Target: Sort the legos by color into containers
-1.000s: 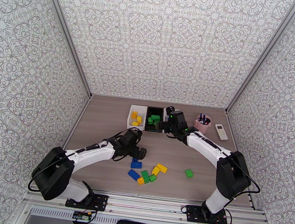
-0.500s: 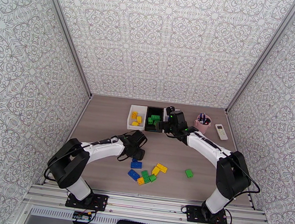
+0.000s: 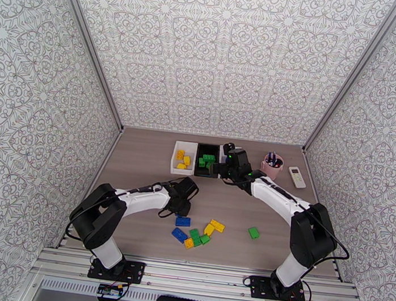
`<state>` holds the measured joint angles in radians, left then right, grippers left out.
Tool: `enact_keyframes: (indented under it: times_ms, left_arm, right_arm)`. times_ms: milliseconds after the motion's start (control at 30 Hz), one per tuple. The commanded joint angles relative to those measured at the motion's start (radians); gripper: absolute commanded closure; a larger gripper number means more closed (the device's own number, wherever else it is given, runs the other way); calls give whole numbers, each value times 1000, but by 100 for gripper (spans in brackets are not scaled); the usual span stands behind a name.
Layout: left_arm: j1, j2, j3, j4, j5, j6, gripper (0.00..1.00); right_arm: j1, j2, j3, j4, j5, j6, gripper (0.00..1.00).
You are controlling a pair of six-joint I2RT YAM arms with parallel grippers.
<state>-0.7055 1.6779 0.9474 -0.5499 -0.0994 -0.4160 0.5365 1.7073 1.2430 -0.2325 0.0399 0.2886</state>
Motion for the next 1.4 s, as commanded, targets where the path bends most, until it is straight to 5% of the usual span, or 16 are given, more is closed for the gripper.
enact_keyframes:
  times_ms: [0,300,600,1067,1367]
  left_arm:
    - [-5,-17,23,7,-12,6,69]
    - [-7,-93,7,173,-63,8,69]
    - [11,-65,93,387,-64,192,70]
    - [79,214,421,646,133,261,73]
    - [83,437,660,667,178,217,76]
  right_arm:
    - [-4,-35,-17,-14,-8,11,3]
    - [-4,-128,-100,30,36,39,5]
    - [-8,-251,-197,33,114,45,5]
    - [-20,-440,-390,16,204,155,6]
    - [-20,-472,-411,7,207,171,6]
